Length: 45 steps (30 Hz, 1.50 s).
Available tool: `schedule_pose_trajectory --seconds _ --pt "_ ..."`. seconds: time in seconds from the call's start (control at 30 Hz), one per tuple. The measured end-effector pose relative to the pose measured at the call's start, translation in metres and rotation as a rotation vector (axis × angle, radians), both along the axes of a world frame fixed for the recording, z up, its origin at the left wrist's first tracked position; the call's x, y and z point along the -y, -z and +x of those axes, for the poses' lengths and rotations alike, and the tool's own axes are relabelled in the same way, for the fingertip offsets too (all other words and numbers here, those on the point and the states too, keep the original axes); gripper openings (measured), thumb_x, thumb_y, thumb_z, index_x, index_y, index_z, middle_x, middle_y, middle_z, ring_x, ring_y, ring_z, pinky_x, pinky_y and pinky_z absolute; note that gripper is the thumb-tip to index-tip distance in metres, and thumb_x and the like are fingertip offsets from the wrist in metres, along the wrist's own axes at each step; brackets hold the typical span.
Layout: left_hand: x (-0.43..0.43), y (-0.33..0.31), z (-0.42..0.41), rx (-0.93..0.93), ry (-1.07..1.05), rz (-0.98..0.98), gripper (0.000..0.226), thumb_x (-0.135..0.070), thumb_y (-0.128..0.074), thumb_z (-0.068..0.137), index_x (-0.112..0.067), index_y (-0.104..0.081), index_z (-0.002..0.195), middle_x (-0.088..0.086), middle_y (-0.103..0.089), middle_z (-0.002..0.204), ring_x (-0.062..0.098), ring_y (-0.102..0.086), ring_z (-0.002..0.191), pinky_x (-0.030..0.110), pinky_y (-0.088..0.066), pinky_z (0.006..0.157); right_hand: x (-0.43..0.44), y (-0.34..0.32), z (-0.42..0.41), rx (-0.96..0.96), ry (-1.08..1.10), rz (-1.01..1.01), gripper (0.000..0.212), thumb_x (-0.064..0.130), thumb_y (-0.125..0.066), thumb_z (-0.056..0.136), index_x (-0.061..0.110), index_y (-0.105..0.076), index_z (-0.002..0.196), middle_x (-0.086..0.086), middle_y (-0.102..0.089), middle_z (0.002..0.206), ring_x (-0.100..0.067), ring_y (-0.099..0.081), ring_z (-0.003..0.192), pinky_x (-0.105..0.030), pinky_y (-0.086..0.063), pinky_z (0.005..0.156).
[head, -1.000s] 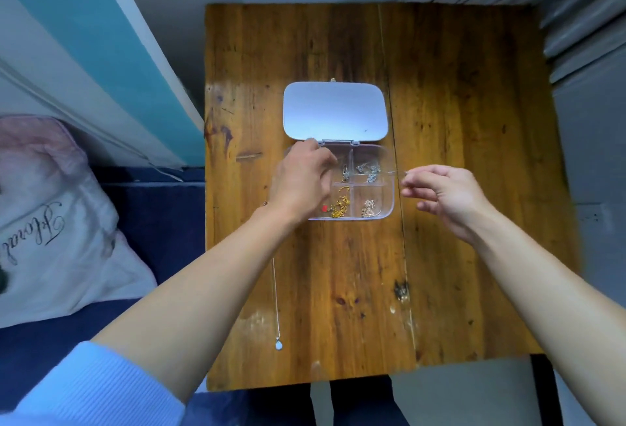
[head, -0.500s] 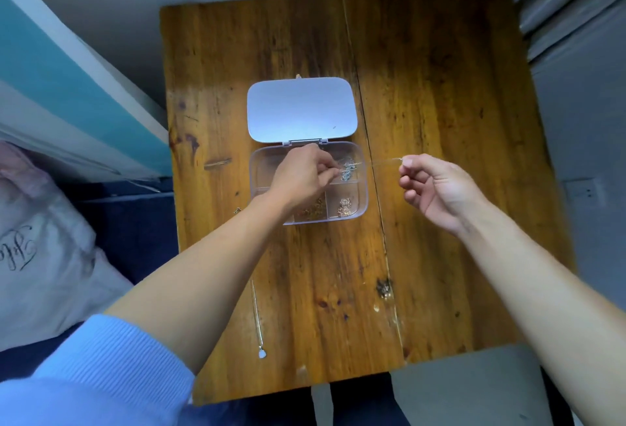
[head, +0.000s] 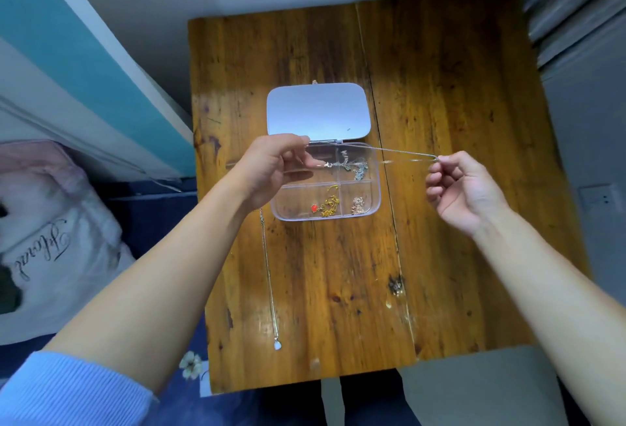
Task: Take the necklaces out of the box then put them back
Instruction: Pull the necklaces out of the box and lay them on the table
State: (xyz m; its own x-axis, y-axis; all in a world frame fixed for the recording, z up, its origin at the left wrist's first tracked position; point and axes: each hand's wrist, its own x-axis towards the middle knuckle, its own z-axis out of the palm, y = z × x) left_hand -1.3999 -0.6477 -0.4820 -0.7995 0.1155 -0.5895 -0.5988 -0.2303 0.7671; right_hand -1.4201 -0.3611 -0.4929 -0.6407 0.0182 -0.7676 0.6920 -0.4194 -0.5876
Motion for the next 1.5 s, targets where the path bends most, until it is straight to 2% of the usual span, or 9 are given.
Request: schedule_pose_trajectory --seconds 0.2,0.33,0.53,0.63,0.77,0.93,1.1,1.3,1.5 --pt "0.006 0.000 0.020 0.025 -0.051 -0.163 0.018 -0.009 -0.065 0.088 0.006 -0.067 0.096 0.005 -0.052 0.061 0.016 -0.055 0.052 0.028 -0.056 0.058 0.007 -0.013 0.022 -0.024 -0.025 0.030 0.014 0.013 -0.055 0.084 0.016 -0.054 0.071 0.003 -0.054 0.063 -0.006 -0.050 0.051 -0.016 -0.037 0.041" --pt "0.010 0.002 0.040 -0.047 0.207 -0.536 0.014 -0.019 -0.074 0.083 -0.005 -0.075 0.082 0.009 -0.064 0.068 0.018 -0.048 0.051 0.027 -0.046 0.049 0.010 -0.016 0.053 -0.031 -0.082 0.114 0.013 0.012 -0.057 0.084 0.015 -0.057 0.071 0.002 -0.056 0.062 -0.007 -0.051 0.050 -0.017 -0.039 0.040" --pt "0.022 0.003 0.065 -0.006 0.682 -0.608 0.024 -0.029 -0.080 0.075 -0.007 -0.074 0.070 -0.013 -0.058 0.047 -0.002 -0.046 0.039 0.010 -0.033 0.037 0.019 -0.006 0.097 0.042 -0.069 0.112 0.012 0.011 -0.059 0.083 0.014 -0.059 0.071 0.002 -0.057 0.060 -0.007 -0.052 0.048 -0.017 -0.039 0.038" --pt "0.029 0.007 0.077 -0.006 0.750 -0.582 0.020 -0.029 -0.079 0.076 -0.010 -0.074 0.071 -0.014 -0.067 0.063 -0.006 -0.058 0.059 0.012 -0.042 0.050 0.024 0.002 0.114 0.073 -0.076 0.135 0.013 0.010 -0.060 0.083 0.013 -0.058 0.070 0.000 -0.057 0.059 -0.008 -0.052 0.047 -0.018 -0.038 0.037" --pt "0.049 0.011 0.091 -0.013 0.610 -0.487 0.016 -0.026 -0.079 0.076 -0.010 -0.076 0.075 -0.001 -0.073 0.100 0.005 -0.064 0.094 0.022 -0.049 0.070 0.024 0.014 0.144 0.099 -0.101 0.216 0.011 0.007 -0.061 0.081 0.011 -0.060 0.070 -0.001 -0.059 0.058 -0.010 -0.053 0.047 -0.019 -0.039 0.037" --pt "0.068 0.019 0.102 0.080 0.381 -0.412 0.017 -0.019 -0.077 0.078 -0.003 -0.074 0.081 0.013 -0.076 0.079 0.020 -0.073 0.075 0.025 -0.057 0.062 0.029 0.029 0.190 0.132 -0.307 0.422 0.009 0.004 -0.066 0.080 0.006 -0.070 0.072 -0.005 -0.068 0.062 -0.011 -0.060 0.050 -0.018 -0.041 0.039" --pt "0.043 0.033 0.107 0.025 0.228 -0.616 0.015 -0.018 -0.072 0.085 -0.004 -0.072 0.081 0.011 -0.071 0.071 0.014 -0.068 0.059 0.016 -0.051 0.049 0.054 0.033 0.230 0.057 -0.624 0.625 0.015 0.006 -0.071 0.076 0.014 -0.075 0.064 0.000 -0.073 0.062 -0.009 -0.064 0.057 -0.021 -0.046 0.049" --pt "0.003 0.051 0.103 -0.033 0.173 -0.776 0.015 -0.017 -0.071 0.085 -0.004 -0.073 0.077 0.013 -0.069 0.068 0.024 -0.061 0.048 0.028 -0.054 0.058 0.082 0.034 0.259 -0.018 -0.845 0.795 0.020 0.013 -0.073 0.075 0.024 -0.069 0.058 0.009 -0.069 0.064 -0.005 -0.063 0.067 -0.018 -0.045 0.058" --pt "-0.010 0.062 0.102 -0.021 0.153 -0.945 0.015 -0.027 -0.072 0.083 -0.013 -0.077 0.083 0.010 -0.074 0.082 0.032 -0.068 0.080 0.042 -0.057 0.075 0.099 0.044 0.272 0.003 -0.919 0.839 0.016 0.017 -0.074 0.076 0.023 -0.068 0.062 0.007 -0.068 0.058 -0.008 -0.065 0.062 -0.024 -0.053 0.059"
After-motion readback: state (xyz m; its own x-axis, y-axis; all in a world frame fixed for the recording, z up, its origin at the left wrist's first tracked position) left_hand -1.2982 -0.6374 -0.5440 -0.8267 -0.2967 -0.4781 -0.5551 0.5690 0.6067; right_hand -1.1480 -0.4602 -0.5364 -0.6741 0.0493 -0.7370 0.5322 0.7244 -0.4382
